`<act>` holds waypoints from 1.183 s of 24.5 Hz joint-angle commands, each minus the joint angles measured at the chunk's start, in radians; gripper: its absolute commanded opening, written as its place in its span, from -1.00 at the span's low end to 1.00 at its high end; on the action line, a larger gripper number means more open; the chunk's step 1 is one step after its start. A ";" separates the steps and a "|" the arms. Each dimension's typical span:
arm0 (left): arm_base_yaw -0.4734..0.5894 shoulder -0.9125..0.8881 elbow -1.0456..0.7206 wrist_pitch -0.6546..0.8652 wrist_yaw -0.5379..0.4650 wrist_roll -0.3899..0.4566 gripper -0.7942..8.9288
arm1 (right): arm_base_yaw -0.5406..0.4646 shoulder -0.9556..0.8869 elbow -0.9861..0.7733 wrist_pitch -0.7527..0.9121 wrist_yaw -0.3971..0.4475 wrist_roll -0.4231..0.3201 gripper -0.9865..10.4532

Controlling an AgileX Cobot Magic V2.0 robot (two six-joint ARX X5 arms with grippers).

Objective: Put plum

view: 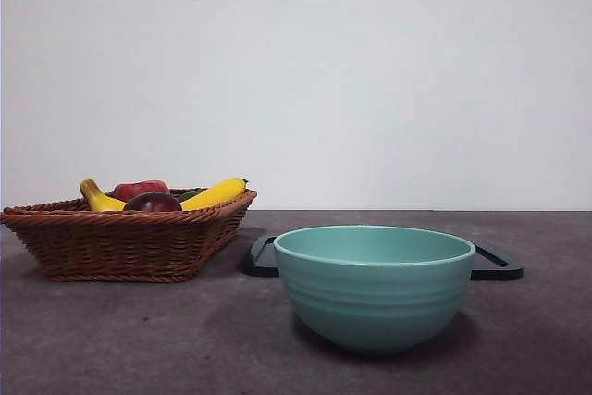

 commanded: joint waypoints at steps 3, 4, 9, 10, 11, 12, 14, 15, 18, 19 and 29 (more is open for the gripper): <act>0.002 0.093 0.137 -0.060 0.058 0.014 -0.81 | 0.000 0.095 0.137 -0.101 -0.044 -0.009 -0.81; 0.002 0.124 0.171 -0.088 0.084 0.032 -0.81 | 0.000 0.128 0.172 -0.138 -0.068 -0.024 -0.81; 0.000 0.260 0.301 -0.217 0.249 0.134 -0.81 | 0.000 0.276 0.304 -0.286 -0.183 -0.078 -0.81; -0.001 0.288 0.325 -0.245 0.281 0.153 -0.81 | 0.000 0.309 0.330 -0.312 -0.207 -0.087 -0.81; -0.003 0.316 0.349 -0.274 0.309 0.172 -0.81 | 0.000 0.344 0.357 -0.337 -0.236 -0.100 -0.81; -0.006 0.340 0.370 -0.298 0.327 0.190 -0.81 | 0.000 0.373 0.381 -0.359 -0.259 -0.110 -0.81; -0.014 0.394 0.418 -0.353 0.363 0.230 -0.81 | 0.000 0.443 0.438 -0.407 -0.309 -0.138 -0.81; -0.020 0.419 0.440 -0.378 0.380 0.246 -0.81 | 0.000 0.473 0.463 -0.428 -0.330 -0.151 -0.81; -0.043 0.499 0.510 -0.452 0.416 0.304 -0.81 | 0.002 0.564 0.543 -0.492 -0.385 -0.193 -0.81; -0.061 0.540 0.551 -0.486 0.422 0.332 -0.81 | 0.006 0.609 0.583 -0.522 -0.397 -0.214 -0.81; -0.237 0.809 0.798 -0.690 0.422 0.434 -0.81 | 0.150 0.819 0.759 -0.702 -0.399 -0.326 -0.81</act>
